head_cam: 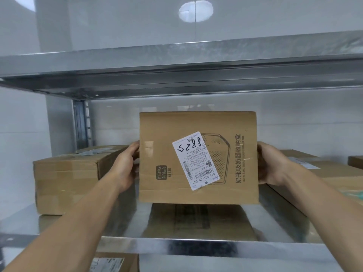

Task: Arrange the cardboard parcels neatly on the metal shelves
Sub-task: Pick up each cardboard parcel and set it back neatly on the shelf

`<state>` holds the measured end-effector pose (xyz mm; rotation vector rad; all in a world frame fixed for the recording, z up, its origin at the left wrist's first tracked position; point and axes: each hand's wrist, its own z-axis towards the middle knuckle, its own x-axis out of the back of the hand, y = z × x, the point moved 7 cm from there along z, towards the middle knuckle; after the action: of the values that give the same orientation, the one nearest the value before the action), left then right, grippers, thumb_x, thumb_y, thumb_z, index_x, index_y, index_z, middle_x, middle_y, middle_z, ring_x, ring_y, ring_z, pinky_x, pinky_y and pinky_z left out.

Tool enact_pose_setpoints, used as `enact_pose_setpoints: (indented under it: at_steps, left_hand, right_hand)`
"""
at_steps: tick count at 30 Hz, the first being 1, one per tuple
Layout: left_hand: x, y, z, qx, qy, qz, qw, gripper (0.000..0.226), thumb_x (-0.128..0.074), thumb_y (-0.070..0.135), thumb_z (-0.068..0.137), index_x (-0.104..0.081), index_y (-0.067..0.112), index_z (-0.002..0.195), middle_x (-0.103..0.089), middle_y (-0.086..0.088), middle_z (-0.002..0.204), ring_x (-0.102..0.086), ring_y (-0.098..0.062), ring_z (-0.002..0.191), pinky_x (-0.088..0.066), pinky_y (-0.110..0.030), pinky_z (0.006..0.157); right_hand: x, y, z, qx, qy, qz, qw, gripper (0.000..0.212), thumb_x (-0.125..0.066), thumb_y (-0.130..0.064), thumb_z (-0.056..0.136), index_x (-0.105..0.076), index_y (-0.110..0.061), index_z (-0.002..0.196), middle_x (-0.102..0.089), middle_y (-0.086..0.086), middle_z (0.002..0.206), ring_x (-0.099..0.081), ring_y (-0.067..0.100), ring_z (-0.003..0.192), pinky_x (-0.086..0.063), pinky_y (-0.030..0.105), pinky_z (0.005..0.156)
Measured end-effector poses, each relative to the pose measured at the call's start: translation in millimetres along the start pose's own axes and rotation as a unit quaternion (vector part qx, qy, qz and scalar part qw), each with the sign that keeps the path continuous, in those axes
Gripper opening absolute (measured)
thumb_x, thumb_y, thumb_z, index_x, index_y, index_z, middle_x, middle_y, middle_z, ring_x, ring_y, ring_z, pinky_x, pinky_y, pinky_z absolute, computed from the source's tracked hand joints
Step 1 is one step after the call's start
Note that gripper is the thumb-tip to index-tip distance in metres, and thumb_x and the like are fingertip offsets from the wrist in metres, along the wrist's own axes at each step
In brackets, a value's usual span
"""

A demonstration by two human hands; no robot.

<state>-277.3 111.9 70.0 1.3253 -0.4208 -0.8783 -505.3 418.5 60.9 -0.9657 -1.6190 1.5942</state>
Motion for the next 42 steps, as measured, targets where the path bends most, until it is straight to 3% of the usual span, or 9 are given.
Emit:
enact_pose_setpoints:
  at_steps: [4,7,11,14,17,20,27,32,42]
  left_hand:
    - [0.7,5.5,1.2,0.002,0.005,0.031,1.000,0.035,-0.040,0.046,0.106,-0.066,0.026,0.094,-0.063,0.008,0.061,-0.057,-0.013,0.057,-0.045,-0.036,0.069]
    - [-0.1,10.6,-1.2,0.007,0.013,0.041,0.999,0.040,-0.040,0.051,0.105,-0.065,0.027,0.084,-0.060,0.008,0.056,-0.055,-0.011,0.051,-0.043,-0.034,0.066]
    - [-5.8,13.8,-5.8,0.019,0.006,0.042,0.999,0.052,-0.041,0.058,0.103,-0.061,0.027,0.067,-0.051,0.008,0.051,-0.046,-0.009,0.037,-0.036,-0.031,0.059]
    - [-3.7,14.6,-4.9,0.038,-0.015,0.044,0.998,0.052,-0.044,0.068,0.097,-0.058,0.028,0.067,-0.052,-0.002,0.068,-0.046,-0.020,0.052,-0.041,-0.031,0.063]
    - [-1.0,10.8,-1.4,0.057,-0.032,0.009,0.998,0.055,-0.048,0.082,0.085,-0.070,0.031,0.086,-0.062,-0.007,0.115,-0.051,-0.031,0.098,-0.049,-0.052,0.098]
    - [0.3,10.4,-3.4,0.062,-0.006,-0.010,0.998,0.065,-0.040,0.081,0.090,-0.073,0.032,0.118,-0.071,-0.010,0.125,-0.062,-0.035,0.117,-0.047,-0.057,0.104]
    - [-6.5,21.4,-9.9,0.034,-0.010,-0.075,0.997,0.034,-0.053,0.051,0.098,-0.076,0.027,0.099,-0.075,-0.005,0.109,-0.072,-0.024,0.087,-0.054,-0.039,0.084]
    - [-7.0,20.4,-12.6,0.030,-0.019,-0.044,0.998,0.043,-0.045,0.053,0.101,-0.075,0.023,0.095,-0.078,-0.006,0.094,-0.076,-0.023,0.074,-0.057,-0.035,0.068]
    - [-6.8,13.2,-25.0,0.034,0.009,-0.032,0.999,0.045,-0.044,0.056,0.101,-0.077,0.025,0.099,-0.078,-0.008,0.107,-0.076,-0.027,0.088,-0.057,-0.043,0.077]
  right_hand:
    - [0.4,-3.9,-4.1,-0.004,-0.006,0.009,1.000,0.031,-0.049,-0.042,0.100,-0.061,-0.020,0.083,-0.064,0.011,0.089,-0.059,0.029,0.092,-0.047,0.051,0.092]
    - [-3.8,-7.3,-2.7,0.013,-0.017,0.007,1.000,0.031,-0.047,-0.046,0.101,-0.064,-0.023,0.089,-0.066,0.014,0.093,-0.062,0.032,0.090,-0.046,0.064,0.101]
    - [-11.5,-9.9,-3.3,0.021,-0.036,0.012,0.999,0.051,-0.057,-0.065,0.089,-0.067,-0.020,0.109,-0.069,0.019,0.116,-0.063,0.041,0.113,-0.052,0.068,0.091]
    - [-16.1,-14.6,-6.3,0.031,-0.039,0.029,0.998,0.051,-0.065,-0.070,0.078,-0.063,-0.027,0.106,-0.063,0.018,0.115,-0.059,0.035,0.110,-0.045,0.071,0.097]
    - [-17.3,-23.3,-7.2,0.044,-0.026,0.049,0.998,0.053,-0.057,-0.075,0.088,-0.072,-0.027,0.104,-0.076,0.014,0.114,-0.068,0.037,0.109,-0.046,0.066,0.101]
    - [-21.7,-30.8,-11.0,0.053,-0.035,0.059,0.996,0.054,-0.053,-0.080,0.088,-0.074,-0.031,0.098,-0.078,0.012,0.105,-0.069,0.035,0.102,-0.046,0.061,0.104]
    - [-35.3,-33.8,-20.9,0.073,-0.077,0.107,0.989,0.046,-0.061,-0.074,0.084,-0.075,-0.031,0.080,-0.075,-0.003,0.090,-0.071,0.020,0.078,-0.052,0.037,0.082]
    - [-35.3,-35.4,-25.5,0.090,-0.077,0.099,0.988,0.041,-0.059,-0.058,0.093,-0.077,-0.024,0.077,-0.077,0.002,0.090,-0.075,0.023,0.072,-0.055,0.037,0.080]
    - [-37.1,-32.8,-26.8,0.115,-0.059,0.116,0.985,0.052,-0.052,-0.056,0.098,-0.078,-0.022,0.067,-0.077,0.002,0.080,-0.074,0.021,0.063,-0.053,0.037,0.071]
